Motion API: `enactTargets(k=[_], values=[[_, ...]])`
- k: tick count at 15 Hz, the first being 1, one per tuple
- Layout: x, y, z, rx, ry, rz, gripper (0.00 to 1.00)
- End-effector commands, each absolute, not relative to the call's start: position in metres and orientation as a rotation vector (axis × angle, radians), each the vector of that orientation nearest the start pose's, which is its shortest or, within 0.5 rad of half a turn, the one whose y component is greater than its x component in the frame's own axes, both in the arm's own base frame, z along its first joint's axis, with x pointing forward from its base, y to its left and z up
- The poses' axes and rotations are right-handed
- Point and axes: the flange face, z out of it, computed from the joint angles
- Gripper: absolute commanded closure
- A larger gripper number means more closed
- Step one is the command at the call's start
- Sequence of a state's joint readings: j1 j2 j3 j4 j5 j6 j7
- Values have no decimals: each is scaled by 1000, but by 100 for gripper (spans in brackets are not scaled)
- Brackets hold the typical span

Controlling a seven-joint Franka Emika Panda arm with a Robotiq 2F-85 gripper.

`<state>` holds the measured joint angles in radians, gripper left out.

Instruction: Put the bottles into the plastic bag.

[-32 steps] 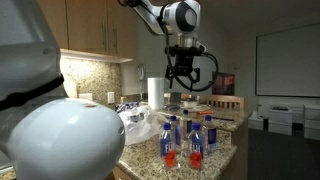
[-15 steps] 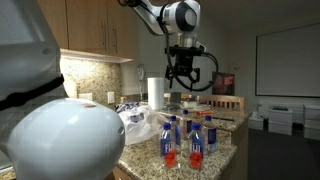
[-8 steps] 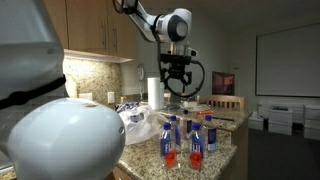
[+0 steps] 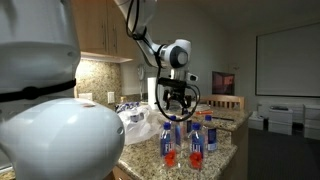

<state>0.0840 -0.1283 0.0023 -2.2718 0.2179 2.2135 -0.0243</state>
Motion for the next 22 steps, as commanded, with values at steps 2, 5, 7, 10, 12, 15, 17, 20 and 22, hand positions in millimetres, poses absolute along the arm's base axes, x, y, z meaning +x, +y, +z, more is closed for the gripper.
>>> enactTargets(k=[2, 5, 7, 10, 12, 15, 17, 20, 22], values=[[511, 52, 383, -3002, 151, 24, 0], [511, 57, 372, -3032, 187, 94, 26], [511, 61, 371, -3051, 198, 106, 40], [509, 68, 380, -3102, 230, 90, 61], [507, 73, 389, -3146, 259, 71, 71], [505, 78, 398, -3190, 297, 78, 90], [503, 79, 395, -3196, 305, 138, 87], [501, 71, 406, -3146, 273, 146, 87], [504, 60, 427, -3061, 258, 44, 87]])
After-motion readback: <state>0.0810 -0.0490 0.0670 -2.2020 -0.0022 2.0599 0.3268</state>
